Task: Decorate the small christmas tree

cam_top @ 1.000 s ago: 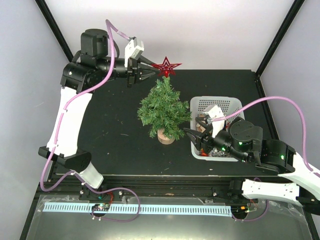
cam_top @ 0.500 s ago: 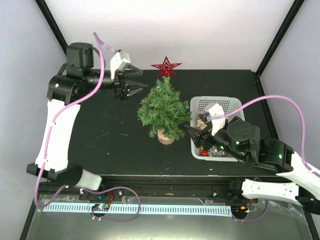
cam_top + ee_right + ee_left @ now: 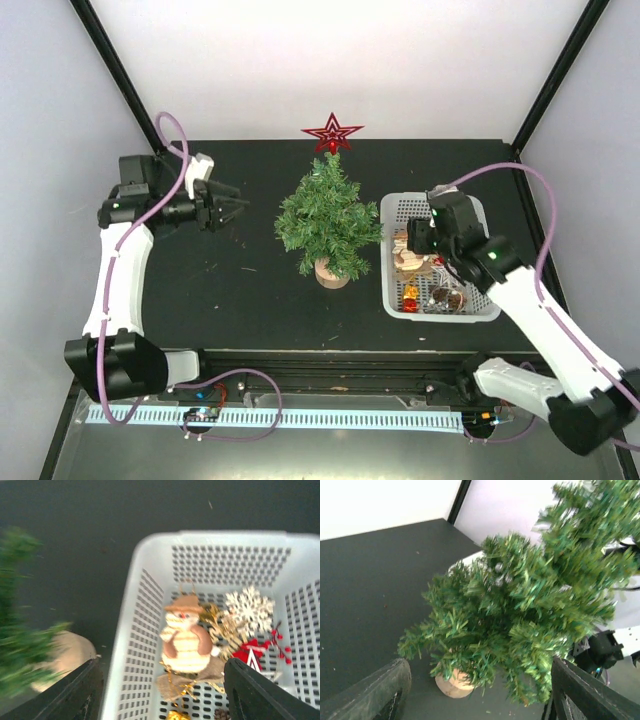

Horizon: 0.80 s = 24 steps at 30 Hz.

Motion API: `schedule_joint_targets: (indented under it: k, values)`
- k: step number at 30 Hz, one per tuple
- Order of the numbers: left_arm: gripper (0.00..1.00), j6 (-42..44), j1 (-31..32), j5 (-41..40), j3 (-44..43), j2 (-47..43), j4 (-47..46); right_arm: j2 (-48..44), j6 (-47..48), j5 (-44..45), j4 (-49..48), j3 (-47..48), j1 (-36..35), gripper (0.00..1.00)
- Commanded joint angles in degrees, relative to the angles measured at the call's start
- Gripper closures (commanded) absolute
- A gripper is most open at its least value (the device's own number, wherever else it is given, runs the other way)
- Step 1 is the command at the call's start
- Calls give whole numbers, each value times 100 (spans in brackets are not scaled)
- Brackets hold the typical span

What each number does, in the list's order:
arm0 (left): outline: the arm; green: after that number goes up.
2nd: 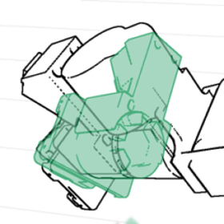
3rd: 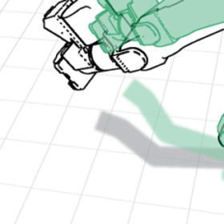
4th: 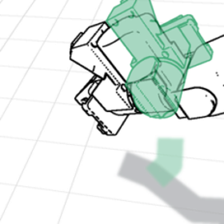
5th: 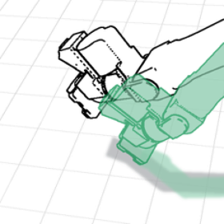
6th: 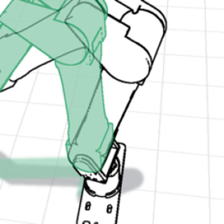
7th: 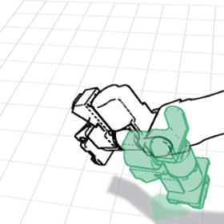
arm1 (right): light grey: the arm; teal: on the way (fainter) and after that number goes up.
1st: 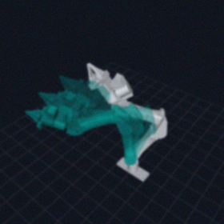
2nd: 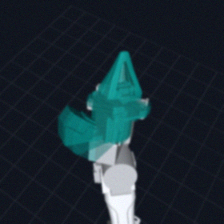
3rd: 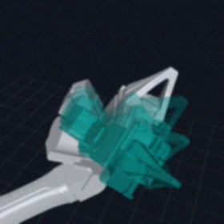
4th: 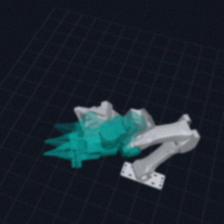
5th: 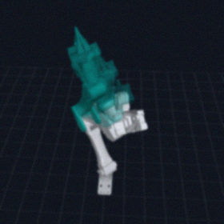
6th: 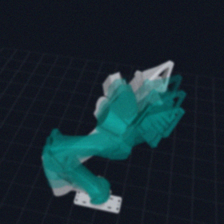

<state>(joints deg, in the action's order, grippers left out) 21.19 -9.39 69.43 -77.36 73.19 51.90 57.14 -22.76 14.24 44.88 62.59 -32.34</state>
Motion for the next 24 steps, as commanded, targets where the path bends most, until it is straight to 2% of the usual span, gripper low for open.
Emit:
schedule_joint_targets:
  k: [1, 3, 8, 11, 15, 24]
  values:
    - [22, -480, -32, 239, 663, -449, -1400, 807, -569, -594, -269, -194, 710, 33]
    - [22, -527, -25, 188, 743, -390, -1543, 1276, -727, -733, -403, -147, 981, 33]
    - [22, -130, -36, -231, 403, 118, -1181, 2473, -954, -1095, -786, 44, 1431, 35]
    - [23, -56, -43, -402, 270, 437, -1066, 3050, -1001, -1345, -891, 222, 1485, 36]
    - [24, -183, -31, -239, 308, 624, -1211, 3542, -1084, -1471, -1026, 287, 1493, 40]
    - [24, -118, -30, -167, 309, 721, -1199, 4121, -1169, -1683, -1358, 177, 1555, 60]
